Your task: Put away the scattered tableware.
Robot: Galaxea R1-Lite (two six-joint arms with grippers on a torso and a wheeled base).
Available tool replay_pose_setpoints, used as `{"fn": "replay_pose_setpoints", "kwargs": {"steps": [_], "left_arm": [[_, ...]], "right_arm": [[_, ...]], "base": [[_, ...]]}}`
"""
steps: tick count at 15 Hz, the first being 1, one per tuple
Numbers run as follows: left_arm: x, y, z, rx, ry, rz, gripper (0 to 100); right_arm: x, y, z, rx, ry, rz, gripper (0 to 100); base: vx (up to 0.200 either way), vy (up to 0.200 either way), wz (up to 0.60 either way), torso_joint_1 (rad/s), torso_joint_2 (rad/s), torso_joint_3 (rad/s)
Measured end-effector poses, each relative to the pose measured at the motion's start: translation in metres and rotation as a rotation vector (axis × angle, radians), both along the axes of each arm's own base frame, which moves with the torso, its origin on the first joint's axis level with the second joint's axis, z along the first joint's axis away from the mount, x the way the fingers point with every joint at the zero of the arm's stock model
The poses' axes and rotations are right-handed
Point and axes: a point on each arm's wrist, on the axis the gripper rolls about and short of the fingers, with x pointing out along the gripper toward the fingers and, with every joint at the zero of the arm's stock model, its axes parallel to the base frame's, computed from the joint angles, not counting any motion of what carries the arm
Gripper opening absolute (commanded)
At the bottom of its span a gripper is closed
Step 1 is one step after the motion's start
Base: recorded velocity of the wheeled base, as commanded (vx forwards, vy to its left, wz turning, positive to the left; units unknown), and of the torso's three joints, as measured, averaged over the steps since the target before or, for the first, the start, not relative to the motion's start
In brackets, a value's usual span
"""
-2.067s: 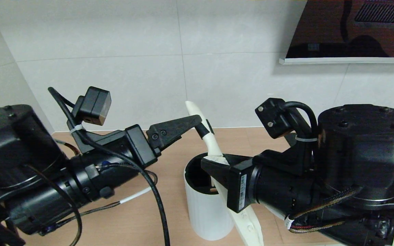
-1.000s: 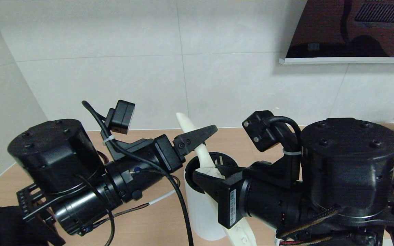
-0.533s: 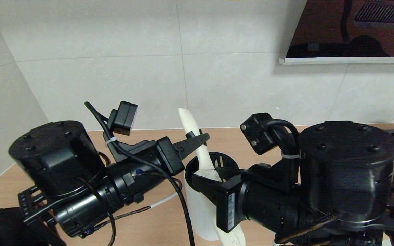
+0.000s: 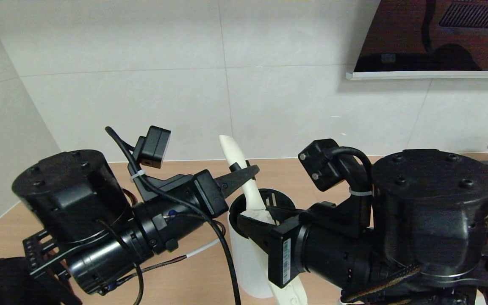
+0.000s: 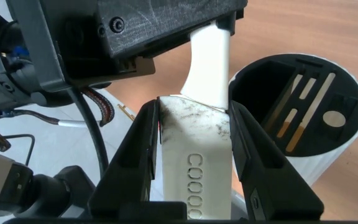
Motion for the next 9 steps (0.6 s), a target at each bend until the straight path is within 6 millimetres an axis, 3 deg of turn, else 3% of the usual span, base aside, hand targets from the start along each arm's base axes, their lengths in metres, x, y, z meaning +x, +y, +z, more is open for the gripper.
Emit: {"fn": "replay_pose_setpoints", "kwargs": {"steps": [4, 5, 9], "left_arm": [[0.0000, 0.0000, 0.0000, -0.002, 0.003, 0.000, 0], [0.0000, 0.0000, -0.0001, -0.001, 0.003, 0.000, 0], [0.0001, 0.0001, 0.0006, -0.003, 0.003, -0.001, 0]], "right_arm": [[-0.0001, -0.0001, 0.0002, 0.001, 0.000, 0.000, 0], [0.0001, -0.0002, 0.0003, 0.001, -0.002, -0.007, 100], [0.0005, -0.0004, 0.0005, 0.001, -0.004, -0.015, 100]], "base": [[0.000, 0.000, 0.00, 0.000, 0.00, 0.000], [0.000, 0.000, 0.00, 0.000, 0.00, 0.000], [0.000, 0.000, 0.00, 0.000, 0.00, 0.000]]}}
